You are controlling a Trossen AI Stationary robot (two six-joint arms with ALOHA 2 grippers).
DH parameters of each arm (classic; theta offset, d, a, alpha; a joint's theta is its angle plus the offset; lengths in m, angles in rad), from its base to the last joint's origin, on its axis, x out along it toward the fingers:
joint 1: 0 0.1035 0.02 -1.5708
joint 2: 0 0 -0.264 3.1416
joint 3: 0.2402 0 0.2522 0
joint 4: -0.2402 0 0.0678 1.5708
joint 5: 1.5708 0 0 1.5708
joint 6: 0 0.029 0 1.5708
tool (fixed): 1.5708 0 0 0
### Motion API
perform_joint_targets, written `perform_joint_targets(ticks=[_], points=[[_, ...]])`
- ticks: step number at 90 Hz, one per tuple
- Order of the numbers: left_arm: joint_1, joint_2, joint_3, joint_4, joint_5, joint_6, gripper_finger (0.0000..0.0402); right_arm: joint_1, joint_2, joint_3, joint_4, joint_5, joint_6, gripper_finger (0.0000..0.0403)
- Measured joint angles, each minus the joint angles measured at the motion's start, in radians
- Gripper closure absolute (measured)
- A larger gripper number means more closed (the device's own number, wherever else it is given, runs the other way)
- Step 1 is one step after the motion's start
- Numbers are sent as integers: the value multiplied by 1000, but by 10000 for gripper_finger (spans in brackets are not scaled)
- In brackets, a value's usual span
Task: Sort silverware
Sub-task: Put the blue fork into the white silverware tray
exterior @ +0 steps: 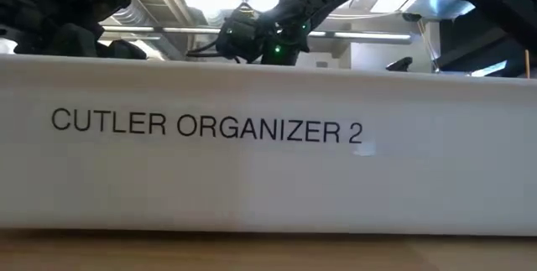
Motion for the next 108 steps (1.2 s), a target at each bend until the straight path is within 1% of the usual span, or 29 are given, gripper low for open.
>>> perform_joint_targets(ticks=[9, 14, 37, 47, 68, 79, 88, 108], points=[[0, 0, 0, 0, 0, 0, 330, -10, 0, -19, -7, 5, 12, 205], [0, 0, 0, 0, 0, 0, 330, -17, 0, -27, -3, -10, 25, 205], [0, 0, 0, 0, 0, 0, 330, -21, 0, -42, 110, -37, 15, 205], [0, 0, 0, 0, 0, 0, 330, -26, 1, -42, 90, -56, 9, 205], [0, 0, 0, -1, 0, 0, 330, -34, 30, -42, 91, -50, 18, 205], [0, 0, 0, -4, 0, 0, 330, -32, 37, -41, 99, -23, 19, 207], [0, 0, 0, -11, 0, 0, 330, -32, 37, -41, 99, -23, 20, 225], [0, 0, 0, -20, 0, -11, 330, -32, 38, -41, 99, -23, 19, 291]])
